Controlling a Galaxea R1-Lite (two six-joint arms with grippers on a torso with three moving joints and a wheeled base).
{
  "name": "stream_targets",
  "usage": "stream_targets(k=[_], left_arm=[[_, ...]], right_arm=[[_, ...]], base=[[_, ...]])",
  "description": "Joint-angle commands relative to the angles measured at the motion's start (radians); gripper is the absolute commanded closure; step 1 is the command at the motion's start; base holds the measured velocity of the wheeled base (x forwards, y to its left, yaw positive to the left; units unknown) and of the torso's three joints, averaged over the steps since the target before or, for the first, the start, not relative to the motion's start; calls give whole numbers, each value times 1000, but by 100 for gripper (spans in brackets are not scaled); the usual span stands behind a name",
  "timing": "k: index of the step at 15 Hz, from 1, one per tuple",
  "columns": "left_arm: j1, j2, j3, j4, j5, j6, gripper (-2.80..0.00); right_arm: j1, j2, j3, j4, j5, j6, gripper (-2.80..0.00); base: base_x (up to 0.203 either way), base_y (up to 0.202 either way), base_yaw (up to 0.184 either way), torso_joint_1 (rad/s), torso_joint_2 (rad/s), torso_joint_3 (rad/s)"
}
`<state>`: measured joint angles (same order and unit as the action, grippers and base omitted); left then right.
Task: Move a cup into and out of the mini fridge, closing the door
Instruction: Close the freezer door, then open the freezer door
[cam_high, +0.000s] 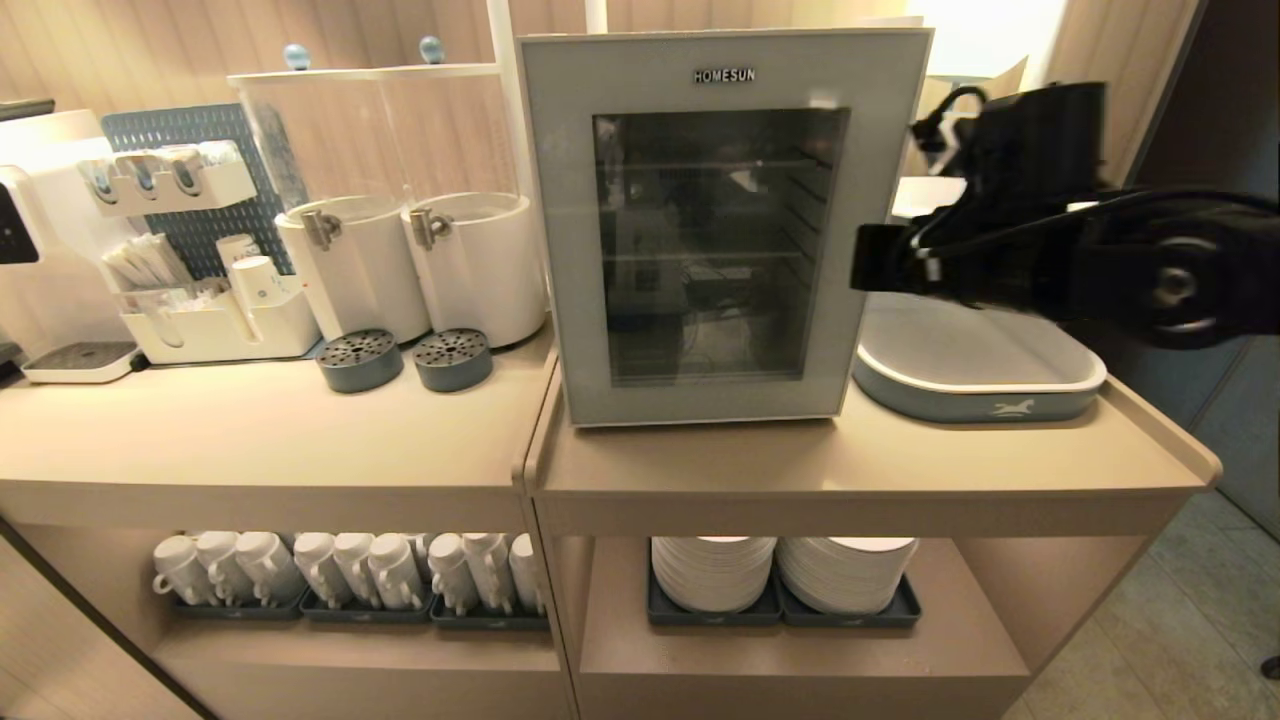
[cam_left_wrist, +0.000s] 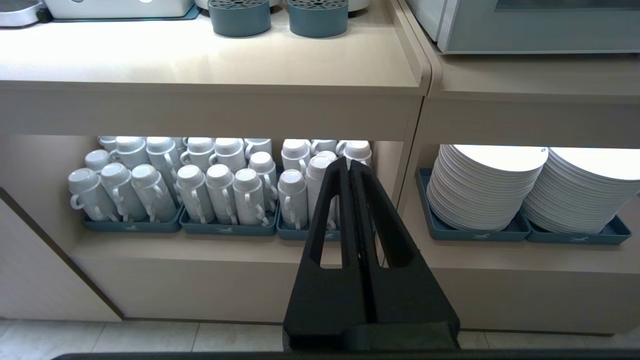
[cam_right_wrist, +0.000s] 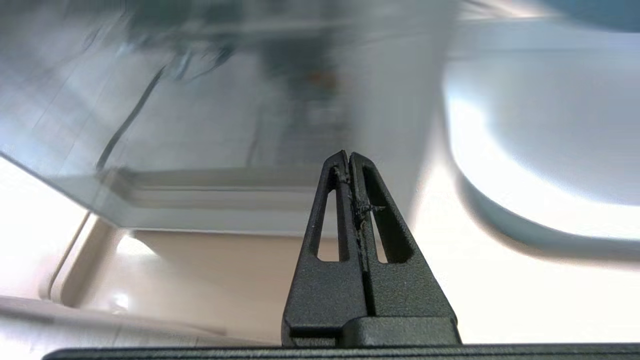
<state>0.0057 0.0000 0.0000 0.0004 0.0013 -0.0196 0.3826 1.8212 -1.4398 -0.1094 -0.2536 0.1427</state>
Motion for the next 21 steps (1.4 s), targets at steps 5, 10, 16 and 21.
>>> stream_targets(k=[5,10,16,21], left_arm=[[0,2,3,0,0,0,0],[0,2,3,0,0,0,0],[0,2,3,0,0,0,0],[0,0,3,0,0,0,0]], right_arm=[[-139,-742,360,150,-158,114,0],[-298,-1176,493,447,-250,281,0],[-395,-1630,700,584,-248,325,0],[-388,-1826,1102,292,-50,70,0]], base=[[0,0,0,0,0,0],[0,0,0,0,0,0],[0,0,0,0,0,0],[0,0,0,0,0,0]])
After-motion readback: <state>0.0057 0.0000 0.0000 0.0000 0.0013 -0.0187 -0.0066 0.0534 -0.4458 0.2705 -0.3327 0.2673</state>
